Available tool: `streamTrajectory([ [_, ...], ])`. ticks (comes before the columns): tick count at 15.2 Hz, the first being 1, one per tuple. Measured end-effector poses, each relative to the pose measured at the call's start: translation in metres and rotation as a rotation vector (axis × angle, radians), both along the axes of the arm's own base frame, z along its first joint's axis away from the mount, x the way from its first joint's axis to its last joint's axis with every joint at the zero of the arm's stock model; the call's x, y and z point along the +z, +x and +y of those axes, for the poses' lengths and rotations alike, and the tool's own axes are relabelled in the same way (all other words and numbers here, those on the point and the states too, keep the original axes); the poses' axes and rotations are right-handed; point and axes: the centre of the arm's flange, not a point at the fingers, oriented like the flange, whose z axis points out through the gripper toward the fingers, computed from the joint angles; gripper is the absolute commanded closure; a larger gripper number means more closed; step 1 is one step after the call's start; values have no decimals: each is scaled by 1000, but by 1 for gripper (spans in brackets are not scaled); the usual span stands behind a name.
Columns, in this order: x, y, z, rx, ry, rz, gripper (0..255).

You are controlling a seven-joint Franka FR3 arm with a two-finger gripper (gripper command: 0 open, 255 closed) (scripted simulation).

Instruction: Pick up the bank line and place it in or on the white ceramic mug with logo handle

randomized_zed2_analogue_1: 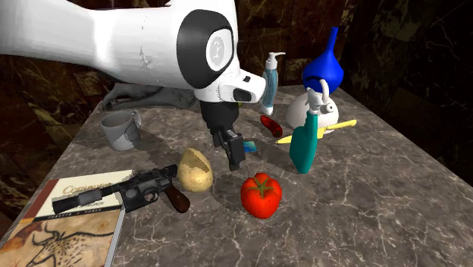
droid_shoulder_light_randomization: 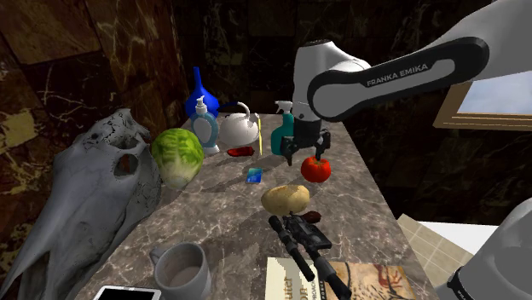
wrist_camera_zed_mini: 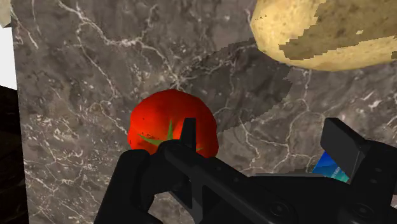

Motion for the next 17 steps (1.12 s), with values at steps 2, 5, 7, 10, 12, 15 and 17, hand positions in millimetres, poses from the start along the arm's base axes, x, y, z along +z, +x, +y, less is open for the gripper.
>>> streamTrajectory([
  [2,-15,21,8,-35,-5,-10,0],
  [5,-26,53,26,-87,-11,-26,0],
  [7,-38,78,28,-122,-16,-38,0],
  [10,-51,112,40,-175,-23,-54,0],
  [12,-59,131,44,-210,-28,-64,0],
  [15,-76,166,51,-262,-35,-80,0],
  [17,-85,186,53,-288,-40,-87,0],
])
